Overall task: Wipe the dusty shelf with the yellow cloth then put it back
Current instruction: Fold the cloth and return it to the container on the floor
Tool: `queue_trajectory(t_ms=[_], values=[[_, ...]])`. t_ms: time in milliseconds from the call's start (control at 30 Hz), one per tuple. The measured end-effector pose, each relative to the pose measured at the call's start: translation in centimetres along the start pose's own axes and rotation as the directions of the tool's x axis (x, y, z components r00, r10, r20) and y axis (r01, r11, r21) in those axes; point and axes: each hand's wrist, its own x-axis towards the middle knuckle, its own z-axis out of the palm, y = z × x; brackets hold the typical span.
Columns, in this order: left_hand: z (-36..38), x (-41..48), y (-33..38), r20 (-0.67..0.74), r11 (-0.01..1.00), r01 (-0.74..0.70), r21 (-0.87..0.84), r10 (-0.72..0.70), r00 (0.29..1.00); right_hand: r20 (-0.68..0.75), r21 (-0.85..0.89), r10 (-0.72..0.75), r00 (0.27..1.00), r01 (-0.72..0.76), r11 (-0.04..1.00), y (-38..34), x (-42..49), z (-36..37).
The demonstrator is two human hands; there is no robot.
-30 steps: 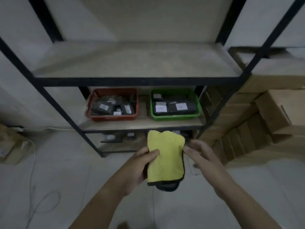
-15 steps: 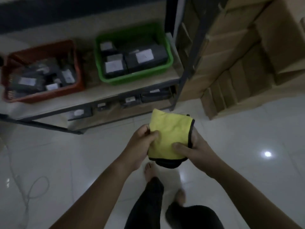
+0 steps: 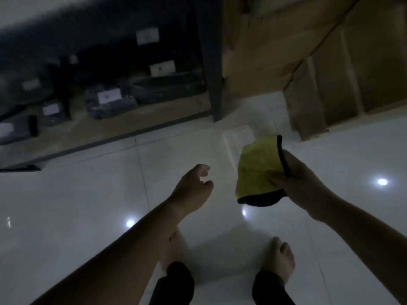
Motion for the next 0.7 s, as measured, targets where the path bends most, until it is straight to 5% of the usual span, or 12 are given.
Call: queue_trajectory(t_ms=[333, 533, 700], values=[[9.7, 20.0, -4.2, -0.030, 0.999, 0.029, 0.027, -0.028, 0.999, 0.169, -0.221, -0.118, 0.979, 0.154, 0.963, 10.3, 18.7, -1.4], [11.6, 24.4, -4.1, -0.102, 0.997, 0.040, -0.072, -0.048, 0.994, 0.152, -0.226, -0.154, 0.976, 0.186, 0.956, 12.0, 23.6, -0.1], [12.0, 25.1, -4.2, -0.104, 0.996, -0.007, -0.085, -0.002, 0.995, 0.102, -0.417, -0.151, 0.983, 0.180, 0.891, 12.7, 25.2, 0.2]])
